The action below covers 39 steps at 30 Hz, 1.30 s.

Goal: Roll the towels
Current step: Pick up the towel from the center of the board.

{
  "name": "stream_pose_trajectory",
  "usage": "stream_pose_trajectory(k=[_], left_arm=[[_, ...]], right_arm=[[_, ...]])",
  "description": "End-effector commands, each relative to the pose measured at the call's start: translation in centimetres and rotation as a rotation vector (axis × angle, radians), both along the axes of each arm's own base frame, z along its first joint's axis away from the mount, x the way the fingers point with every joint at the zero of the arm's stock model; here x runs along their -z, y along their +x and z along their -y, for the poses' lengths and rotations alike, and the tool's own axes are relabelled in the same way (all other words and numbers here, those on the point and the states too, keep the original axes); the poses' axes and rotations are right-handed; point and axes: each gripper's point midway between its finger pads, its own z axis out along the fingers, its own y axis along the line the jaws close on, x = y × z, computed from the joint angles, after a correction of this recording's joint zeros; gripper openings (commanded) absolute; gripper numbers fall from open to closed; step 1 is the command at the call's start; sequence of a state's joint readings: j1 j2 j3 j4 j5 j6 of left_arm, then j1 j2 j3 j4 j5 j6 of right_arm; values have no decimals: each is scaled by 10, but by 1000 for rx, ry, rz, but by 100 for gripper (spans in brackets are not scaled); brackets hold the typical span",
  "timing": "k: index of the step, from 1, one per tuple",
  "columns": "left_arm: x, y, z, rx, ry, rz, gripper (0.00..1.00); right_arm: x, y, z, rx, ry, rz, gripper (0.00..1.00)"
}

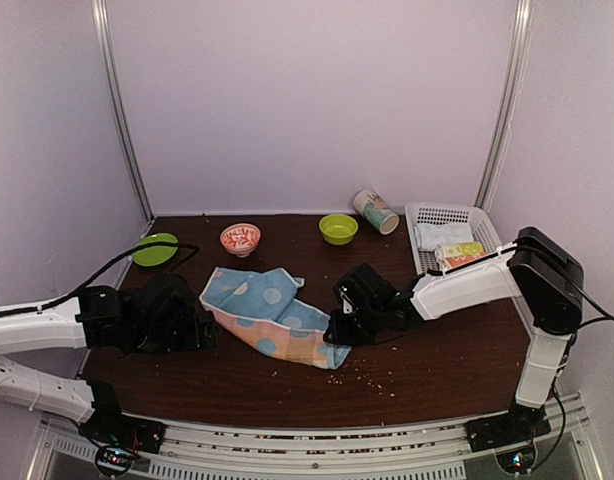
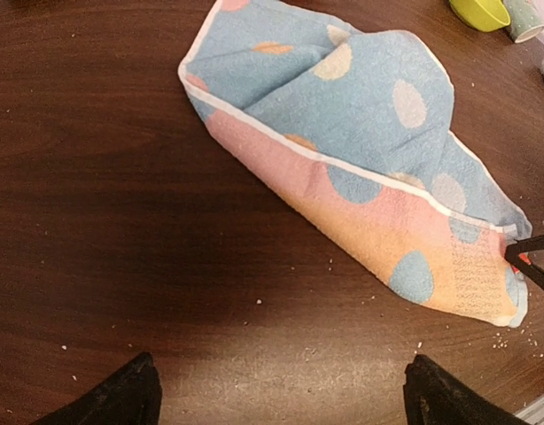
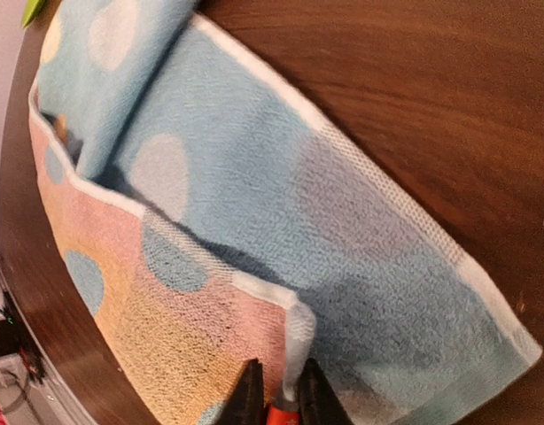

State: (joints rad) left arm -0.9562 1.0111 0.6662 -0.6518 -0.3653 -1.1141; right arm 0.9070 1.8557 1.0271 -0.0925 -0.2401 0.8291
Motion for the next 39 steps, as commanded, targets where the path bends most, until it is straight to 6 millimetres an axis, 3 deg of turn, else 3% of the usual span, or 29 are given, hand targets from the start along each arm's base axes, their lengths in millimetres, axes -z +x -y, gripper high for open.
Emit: stream_pose_trajectory(k=[1,7,9,13,17,19,25,30,39], left_arm=[[-2,2,-9,-39,-11,19,98],[-5,20,-20,-49,-24,27,98],[-9,30,-25,-51,-19,41,98],[-17,53,-35,-84,18,82,98],[-16,80,-23,-37,34,94,98],[-5,93,-15,-16,58,62,97],[34,129,18,55,83,-68,81],[60,140,13,-2,118,-144,77],[90,134,-19,-126,189,-239,70]], right_arm=[[-24,9,-4,16,54,51,0],[-86,-13,10,-152,114,229,0],[-104,-31,26,-231,109,291,0],[-116,-62,67,-308,39,356,0],[-117,-81,103,-275,25,383,0],[-112,-85,115,-251,18,382,0],[-105,-84,135,-178,-9,409,0],[-111,-83,137,-159,11,434,0],[-109,-84,136,-162,19,432,0]])
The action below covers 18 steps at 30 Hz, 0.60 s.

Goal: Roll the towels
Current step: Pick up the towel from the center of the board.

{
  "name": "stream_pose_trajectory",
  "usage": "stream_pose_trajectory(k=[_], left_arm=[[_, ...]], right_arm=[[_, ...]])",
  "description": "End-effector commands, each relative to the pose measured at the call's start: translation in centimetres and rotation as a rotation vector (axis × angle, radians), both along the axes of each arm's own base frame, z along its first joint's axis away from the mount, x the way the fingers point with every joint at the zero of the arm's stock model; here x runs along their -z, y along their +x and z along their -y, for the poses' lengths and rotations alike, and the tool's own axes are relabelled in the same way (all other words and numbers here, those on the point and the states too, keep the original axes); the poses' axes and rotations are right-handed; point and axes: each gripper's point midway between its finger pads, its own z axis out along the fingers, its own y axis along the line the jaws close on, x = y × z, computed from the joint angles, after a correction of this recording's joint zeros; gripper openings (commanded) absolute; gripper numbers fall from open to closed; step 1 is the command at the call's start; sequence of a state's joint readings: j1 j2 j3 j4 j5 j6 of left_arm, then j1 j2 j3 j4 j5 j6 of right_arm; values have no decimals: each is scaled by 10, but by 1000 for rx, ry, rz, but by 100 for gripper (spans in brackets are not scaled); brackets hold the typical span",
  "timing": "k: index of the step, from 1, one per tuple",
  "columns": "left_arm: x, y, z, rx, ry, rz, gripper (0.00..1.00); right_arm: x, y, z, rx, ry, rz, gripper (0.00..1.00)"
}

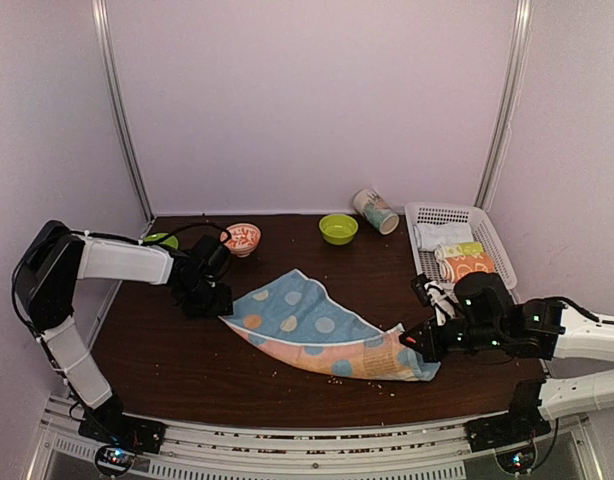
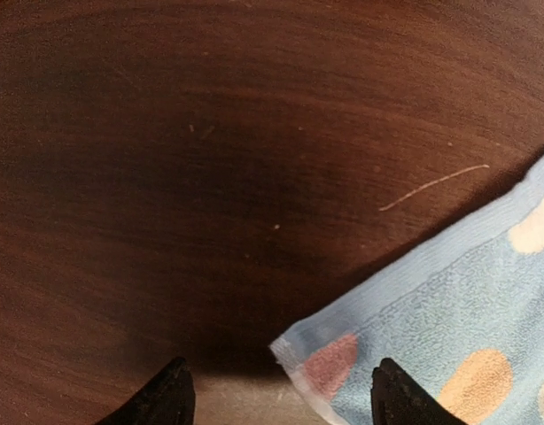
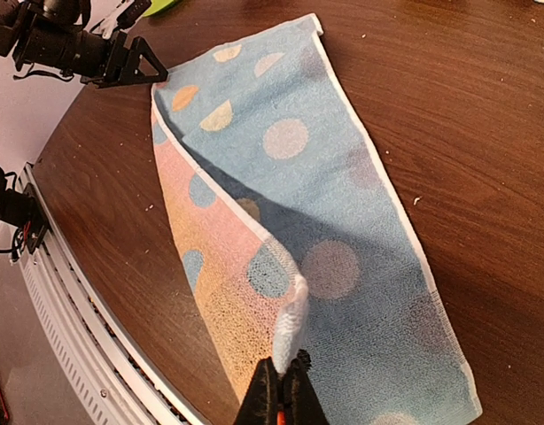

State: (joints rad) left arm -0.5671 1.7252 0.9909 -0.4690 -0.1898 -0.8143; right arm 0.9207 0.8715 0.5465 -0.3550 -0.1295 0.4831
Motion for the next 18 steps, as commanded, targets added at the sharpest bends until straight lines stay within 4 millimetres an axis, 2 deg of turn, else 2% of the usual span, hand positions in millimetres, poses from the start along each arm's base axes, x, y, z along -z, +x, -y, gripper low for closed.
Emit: stream_pose_trajectory(k=[1,5,11,18], left_arm=[[8,4,-17,-90,17,-18,69],[13,9,-15,-111,7,-32,63],[16,16,-2,-91,-32,-48,53],[31,4,4,-65,-77,-87,40]], right_arm=[[-2,2,1,21,15,18,0],[1,2,3,26,11,14,0],[3,2,5,30,2,13,0],[3,3,5,33,-2,19,0]])
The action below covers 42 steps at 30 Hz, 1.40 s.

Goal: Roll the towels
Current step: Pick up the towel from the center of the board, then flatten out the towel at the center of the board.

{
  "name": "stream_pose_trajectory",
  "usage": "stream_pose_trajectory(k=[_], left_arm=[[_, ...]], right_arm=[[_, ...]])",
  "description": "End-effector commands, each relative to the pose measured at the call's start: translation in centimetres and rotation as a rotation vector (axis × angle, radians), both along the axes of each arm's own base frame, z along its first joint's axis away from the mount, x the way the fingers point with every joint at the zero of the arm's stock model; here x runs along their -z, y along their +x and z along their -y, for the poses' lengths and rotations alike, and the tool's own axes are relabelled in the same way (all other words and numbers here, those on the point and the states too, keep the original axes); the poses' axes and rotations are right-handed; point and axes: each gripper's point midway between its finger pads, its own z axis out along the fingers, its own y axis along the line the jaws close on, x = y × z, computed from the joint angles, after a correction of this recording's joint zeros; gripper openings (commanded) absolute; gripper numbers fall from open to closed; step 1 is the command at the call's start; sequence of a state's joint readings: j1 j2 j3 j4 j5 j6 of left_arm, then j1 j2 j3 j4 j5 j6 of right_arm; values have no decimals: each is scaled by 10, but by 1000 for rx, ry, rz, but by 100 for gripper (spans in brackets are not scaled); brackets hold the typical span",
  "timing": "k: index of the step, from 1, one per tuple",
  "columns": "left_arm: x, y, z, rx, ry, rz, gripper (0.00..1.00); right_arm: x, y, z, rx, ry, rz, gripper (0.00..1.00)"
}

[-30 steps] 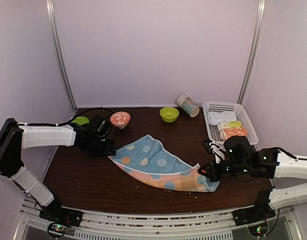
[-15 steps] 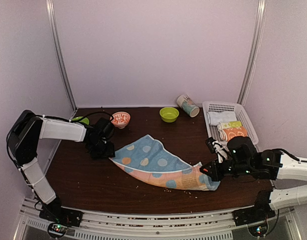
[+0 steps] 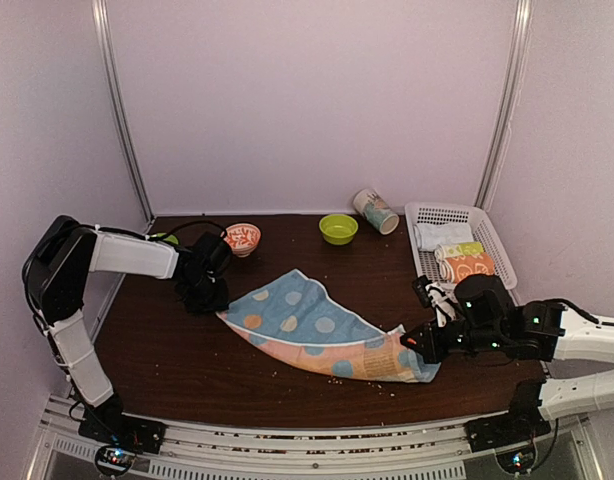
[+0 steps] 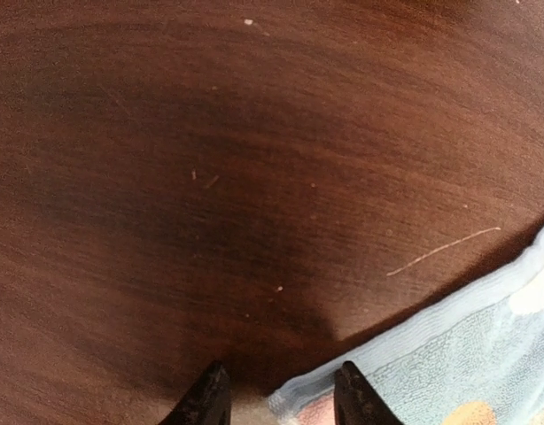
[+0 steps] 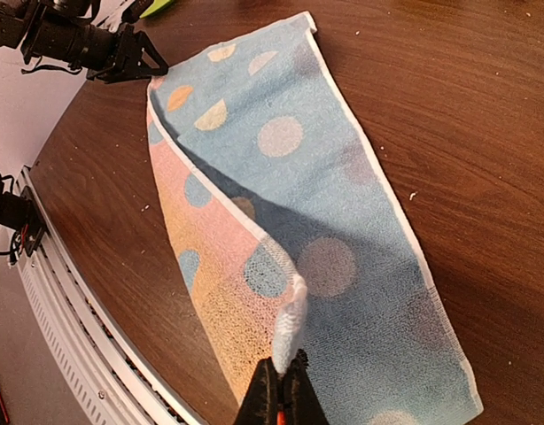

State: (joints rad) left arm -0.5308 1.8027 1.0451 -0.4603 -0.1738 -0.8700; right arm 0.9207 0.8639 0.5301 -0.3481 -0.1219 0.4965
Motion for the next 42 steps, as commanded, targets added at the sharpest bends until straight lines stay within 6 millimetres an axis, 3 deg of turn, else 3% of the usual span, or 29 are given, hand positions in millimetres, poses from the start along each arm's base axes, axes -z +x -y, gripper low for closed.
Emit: stream_pose_trajectory(k=[1,7,13,18,22,26,30,33,37,42], left_arm=[[23,-16,7,19,-57,-69,39],[33,-31,17,38,-88,-96,32],[37,-38,22,57,-98,-109,1],[31,-40,23,61,-113,-91,0],[-2,-34,25,64,-161,4,0],[-42,-36,18,30,-208,104,0],[-74,-55,4,-26,-239,179,0],[-81,-80,-1,-68,-254,207,0],[-64,-119,1,-103,-262,170,0],[-32,-146,1,-127,-249,101,0]], right_arm=[[-2,3,3,19,-6,26,0],[-8,7,5,31,-17,50,0],[-13,9,6,35,-25,62,0],[-19,11,8,43,-24,76,0],[-28,14,10,60,-17,100,0],[-50,19,7,69,18,147,0],[-66,23,-6,38,60,173,0],[-64,28,-17,21,58,169,0],[-54,36,-28,11,35,159,0],[-36,40,-29,17,-14,141,0]])
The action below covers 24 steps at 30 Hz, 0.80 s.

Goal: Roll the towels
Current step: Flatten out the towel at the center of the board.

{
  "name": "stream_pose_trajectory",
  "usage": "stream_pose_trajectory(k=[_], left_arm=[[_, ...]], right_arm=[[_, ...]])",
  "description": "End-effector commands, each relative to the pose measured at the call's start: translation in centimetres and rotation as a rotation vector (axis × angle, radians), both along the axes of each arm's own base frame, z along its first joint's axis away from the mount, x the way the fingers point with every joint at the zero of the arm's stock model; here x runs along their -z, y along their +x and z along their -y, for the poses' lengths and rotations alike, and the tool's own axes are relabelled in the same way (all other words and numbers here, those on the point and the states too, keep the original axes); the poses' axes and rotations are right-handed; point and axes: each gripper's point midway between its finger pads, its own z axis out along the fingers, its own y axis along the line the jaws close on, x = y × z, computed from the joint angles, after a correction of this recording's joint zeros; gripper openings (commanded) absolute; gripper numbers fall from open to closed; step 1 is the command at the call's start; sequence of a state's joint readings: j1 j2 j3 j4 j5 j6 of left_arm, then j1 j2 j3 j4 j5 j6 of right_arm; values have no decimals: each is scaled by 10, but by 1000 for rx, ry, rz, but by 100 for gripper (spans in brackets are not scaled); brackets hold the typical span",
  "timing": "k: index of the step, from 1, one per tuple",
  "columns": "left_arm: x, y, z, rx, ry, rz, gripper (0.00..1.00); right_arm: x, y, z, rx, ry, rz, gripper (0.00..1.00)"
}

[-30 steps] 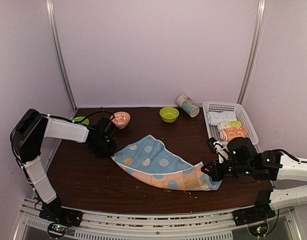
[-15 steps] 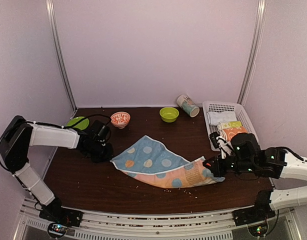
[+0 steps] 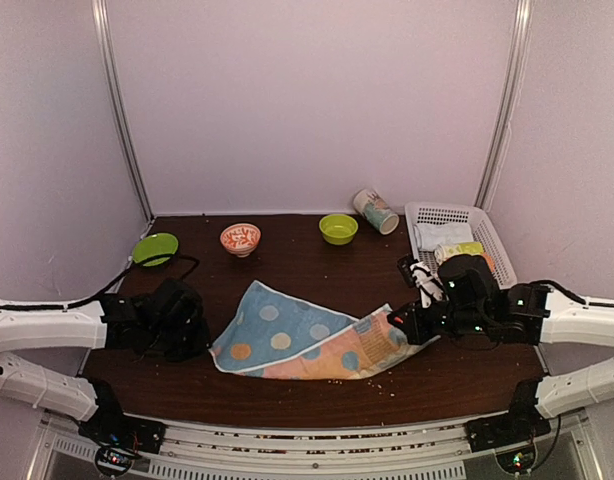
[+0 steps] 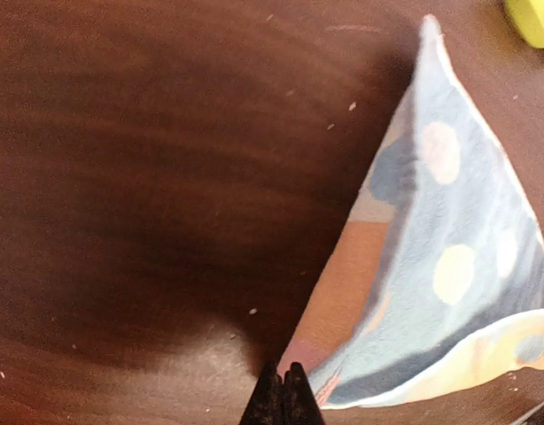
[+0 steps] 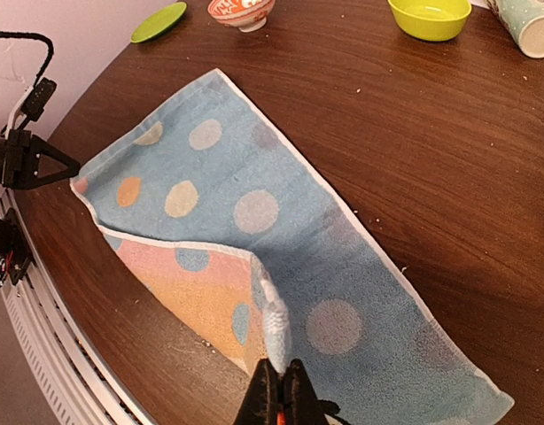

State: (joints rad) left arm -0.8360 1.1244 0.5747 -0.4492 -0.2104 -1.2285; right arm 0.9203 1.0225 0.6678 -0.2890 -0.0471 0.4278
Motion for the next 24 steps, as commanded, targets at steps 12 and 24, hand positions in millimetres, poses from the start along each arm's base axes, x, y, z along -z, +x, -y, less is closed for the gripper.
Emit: stream_pose_trajectory(k=[12,24], left_arm=[[36,-15,-6,-16,95,-106,55],[24,-11,2,32,78,-77,73]], right_arm=[[-3,5,1,19,6,26,0],[1,2,5,25,4,24,0]])
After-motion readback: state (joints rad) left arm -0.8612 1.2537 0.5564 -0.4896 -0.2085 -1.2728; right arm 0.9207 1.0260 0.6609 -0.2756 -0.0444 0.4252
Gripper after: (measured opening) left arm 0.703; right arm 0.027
